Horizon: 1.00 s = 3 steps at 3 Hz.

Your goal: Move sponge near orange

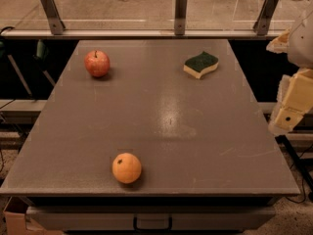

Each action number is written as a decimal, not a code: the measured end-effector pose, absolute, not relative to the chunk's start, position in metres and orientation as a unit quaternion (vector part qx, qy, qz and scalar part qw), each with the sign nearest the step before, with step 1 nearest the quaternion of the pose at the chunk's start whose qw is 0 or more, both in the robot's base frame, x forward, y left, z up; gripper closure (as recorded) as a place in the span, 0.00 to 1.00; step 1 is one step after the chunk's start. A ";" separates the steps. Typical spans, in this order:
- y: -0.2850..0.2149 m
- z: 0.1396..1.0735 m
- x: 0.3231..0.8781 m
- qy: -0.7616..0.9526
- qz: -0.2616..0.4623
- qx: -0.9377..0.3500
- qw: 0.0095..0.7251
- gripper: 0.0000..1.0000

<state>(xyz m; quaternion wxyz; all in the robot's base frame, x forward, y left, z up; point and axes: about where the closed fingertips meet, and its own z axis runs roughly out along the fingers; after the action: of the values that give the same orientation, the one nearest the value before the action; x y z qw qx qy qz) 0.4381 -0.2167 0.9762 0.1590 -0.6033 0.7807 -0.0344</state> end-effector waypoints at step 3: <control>-0.215 0.958 0.503 0.753 -0.016 -0.623 0.210 0.00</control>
Offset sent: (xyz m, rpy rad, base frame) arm 0.0522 -0.0076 -0.0198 0.1047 -0.0490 0.0369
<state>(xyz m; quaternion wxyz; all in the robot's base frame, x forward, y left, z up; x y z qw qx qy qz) 0.5031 -0.2149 0.9583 0.2095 -0.6232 0.7533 -0.0155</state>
